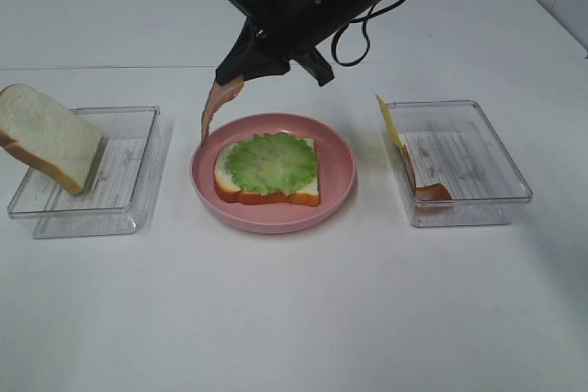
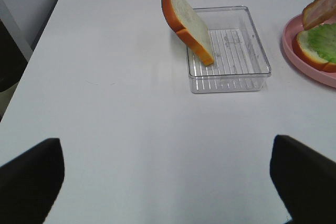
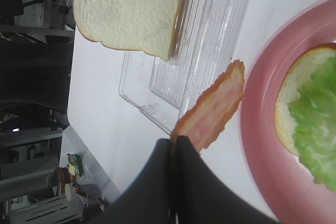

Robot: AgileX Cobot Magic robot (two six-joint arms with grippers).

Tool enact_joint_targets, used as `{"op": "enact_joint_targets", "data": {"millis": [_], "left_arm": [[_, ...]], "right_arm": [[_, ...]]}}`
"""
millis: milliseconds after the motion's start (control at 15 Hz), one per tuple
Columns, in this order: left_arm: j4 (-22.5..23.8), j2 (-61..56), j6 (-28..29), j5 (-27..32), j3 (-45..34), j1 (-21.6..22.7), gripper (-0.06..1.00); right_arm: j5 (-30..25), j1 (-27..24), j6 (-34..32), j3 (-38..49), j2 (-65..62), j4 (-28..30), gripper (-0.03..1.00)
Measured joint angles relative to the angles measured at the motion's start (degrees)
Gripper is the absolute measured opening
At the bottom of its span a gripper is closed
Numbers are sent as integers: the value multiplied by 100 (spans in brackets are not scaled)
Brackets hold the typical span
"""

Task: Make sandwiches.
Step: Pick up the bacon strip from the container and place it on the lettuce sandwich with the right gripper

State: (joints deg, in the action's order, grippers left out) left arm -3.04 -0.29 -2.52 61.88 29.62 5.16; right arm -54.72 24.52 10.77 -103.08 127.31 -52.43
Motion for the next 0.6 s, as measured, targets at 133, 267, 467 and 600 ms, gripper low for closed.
{"op": "enact_joint_targets", "data": {"millis": [133,267,467,600], "left_arm": [[0,0,0,0,0,0,99],[0,0,0,0,0,0,99],[0,0,0,0,0,0,99],[0,0,0,0,0,0,99]], "right_arm": [[-29,34,0,-23,212,-17,2],[-34,-11,-52,-23,361,229,2],[-11,-229,-481,-80,367,1215,2],[-17,-229,-625,-80,367,1518,2]]}}
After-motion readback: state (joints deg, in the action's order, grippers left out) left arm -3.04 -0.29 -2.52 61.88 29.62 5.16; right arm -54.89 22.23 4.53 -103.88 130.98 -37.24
